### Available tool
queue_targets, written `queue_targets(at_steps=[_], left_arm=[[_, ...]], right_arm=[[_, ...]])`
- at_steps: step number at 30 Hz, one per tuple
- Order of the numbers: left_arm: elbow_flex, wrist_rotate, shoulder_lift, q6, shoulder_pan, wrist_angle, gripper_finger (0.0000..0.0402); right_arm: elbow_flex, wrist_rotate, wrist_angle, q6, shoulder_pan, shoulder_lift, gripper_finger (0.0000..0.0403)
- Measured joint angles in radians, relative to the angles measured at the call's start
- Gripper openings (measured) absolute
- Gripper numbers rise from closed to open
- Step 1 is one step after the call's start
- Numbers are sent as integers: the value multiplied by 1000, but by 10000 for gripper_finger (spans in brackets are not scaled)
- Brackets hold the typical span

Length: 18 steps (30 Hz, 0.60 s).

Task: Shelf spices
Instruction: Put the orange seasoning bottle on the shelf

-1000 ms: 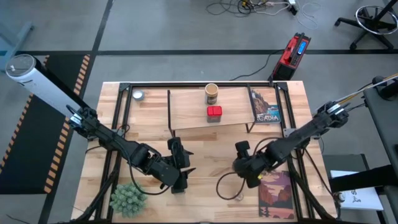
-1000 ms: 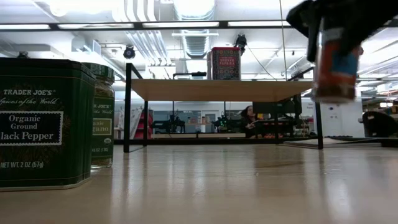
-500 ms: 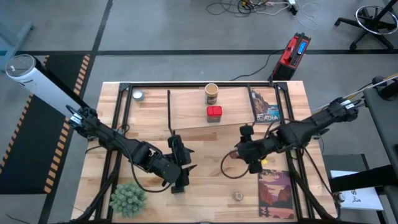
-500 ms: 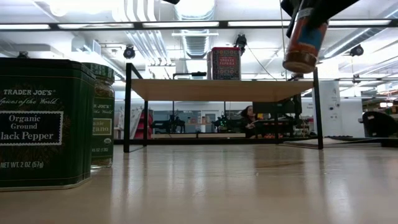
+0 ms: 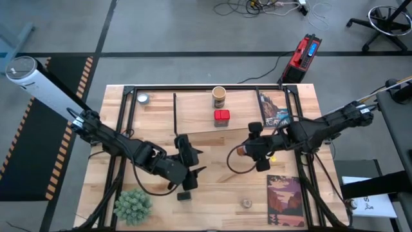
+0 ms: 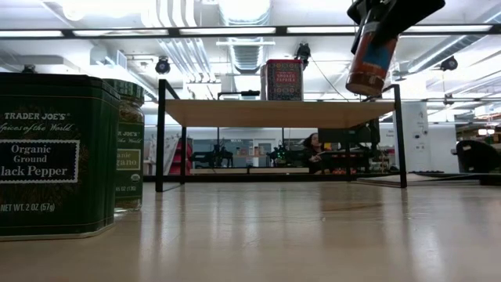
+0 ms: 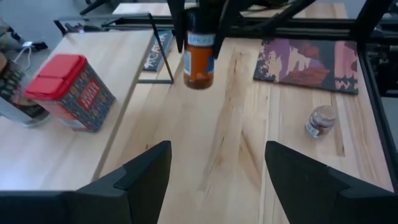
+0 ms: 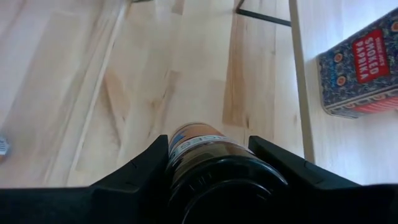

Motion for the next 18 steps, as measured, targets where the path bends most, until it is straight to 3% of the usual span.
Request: queue_targets(at_steps=[8,18], left_arm=[[78,0,0,1,11,-94,243],[96,1,0,18,37,-129,251]], right_arm=[[18,-29,-39,12,-29,-56,185],[230,-24,-190,-47,-87,-62,186]])
